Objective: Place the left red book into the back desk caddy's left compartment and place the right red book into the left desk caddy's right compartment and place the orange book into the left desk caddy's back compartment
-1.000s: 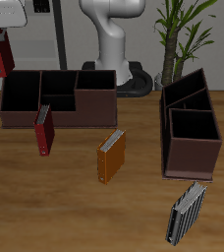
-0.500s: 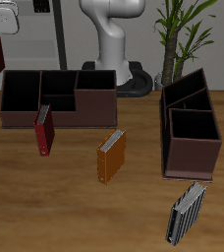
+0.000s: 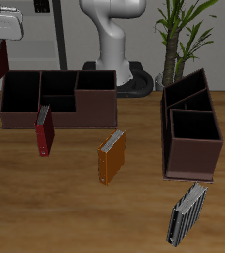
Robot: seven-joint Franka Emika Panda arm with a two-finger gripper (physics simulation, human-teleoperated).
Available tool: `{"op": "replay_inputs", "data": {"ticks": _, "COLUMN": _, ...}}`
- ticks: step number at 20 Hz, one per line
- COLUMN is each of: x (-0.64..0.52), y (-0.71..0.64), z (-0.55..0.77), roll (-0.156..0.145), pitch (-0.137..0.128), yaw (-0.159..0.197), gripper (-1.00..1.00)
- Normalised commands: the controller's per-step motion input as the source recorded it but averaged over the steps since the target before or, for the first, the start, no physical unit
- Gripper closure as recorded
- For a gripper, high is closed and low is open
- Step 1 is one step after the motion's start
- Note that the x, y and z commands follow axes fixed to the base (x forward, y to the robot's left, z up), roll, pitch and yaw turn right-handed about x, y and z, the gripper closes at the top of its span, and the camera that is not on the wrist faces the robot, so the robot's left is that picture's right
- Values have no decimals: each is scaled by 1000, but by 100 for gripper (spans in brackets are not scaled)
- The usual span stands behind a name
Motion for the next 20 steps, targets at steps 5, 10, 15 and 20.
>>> {"op": "replay_inputs", "data": {"ticks": 5, "x": 20, "y": 91, "z": -259, "roll": -3, "pitch": 68, "yaw": 6, "gripper": 100}}
{"op": "replay_inputs", "data": {"ticks": 10, "x": -56, "y": 230, "z": -299, "roll": 24, "pitch": 20, "yaw": 25, "gripper": 100}}
{"op": "replay_inputs", "data": {"ticks": 15, "x": -91, "y": 229, "z": -174, "roll": 30, "pitch": 30, "yaw": 16, "gripper": 100}}
{"op": "replay_inputs", "data": {"ticks": 20, "x": -72, "y": 29, "z": -59, "roll": -13, "pitch": 31, "yaw": 2, "gripper": 100}}
